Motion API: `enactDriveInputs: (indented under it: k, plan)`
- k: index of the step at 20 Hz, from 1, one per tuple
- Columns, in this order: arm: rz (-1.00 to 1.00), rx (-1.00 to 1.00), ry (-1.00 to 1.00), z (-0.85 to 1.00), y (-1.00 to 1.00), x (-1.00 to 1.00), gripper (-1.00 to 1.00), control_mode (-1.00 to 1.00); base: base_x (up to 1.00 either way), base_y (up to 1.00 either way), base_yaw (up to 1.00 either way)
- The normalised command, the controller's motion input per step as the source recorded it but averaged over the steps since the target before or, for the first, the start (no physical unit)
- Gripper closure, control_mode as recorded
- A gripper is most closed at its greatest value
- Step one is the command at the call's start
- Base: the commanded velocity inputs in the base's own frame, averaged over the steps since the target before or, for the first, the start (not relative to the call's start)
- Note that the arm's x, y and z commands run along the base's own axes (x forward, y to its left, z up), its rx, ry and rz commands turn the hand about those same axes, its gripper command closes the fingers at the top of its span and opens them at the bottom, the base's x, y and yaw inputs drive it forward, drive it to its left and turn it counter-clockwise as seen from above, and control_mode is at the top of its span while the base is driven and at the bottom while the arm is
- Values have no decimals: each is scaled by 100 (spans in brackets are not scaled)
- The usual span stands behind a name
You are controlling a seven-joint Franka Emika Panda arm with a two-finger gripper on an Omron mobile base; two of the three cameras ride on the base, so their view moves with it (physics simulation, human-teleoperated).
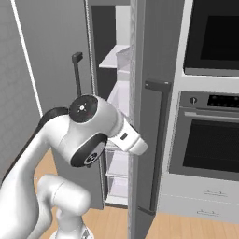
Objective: Grab a lemon wedge from the fridge and one ice cube from the ice bowl, and put them in the glass of lemonade.
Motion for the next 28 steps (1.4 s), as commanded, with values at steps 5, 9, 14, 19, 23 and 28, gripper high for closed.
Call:
enactDriveInputs:
  k: [5, 9, 14, 19, 23, 28]
  plan:
    - [0, -29, 1, 36, 100, 1, -100, -100, 0, 0, 0]
    - [-4, -41, 15, 5, 89, 51, -100, -100, 0, 0, 0]
    - [-1, -52, 41, 0, 40, 100, -100, -100, 0, 0, 0]
    - [0, -42, 64, 4, -4, 96, -100, -100, 0, 0, 0]
    - [0, -25, 42, -14, -9, 45, -100, -100, 0, 0, 0]
    - [0, -4, 3, -37, -39, 25, -100, -100, 0, 0, 0]
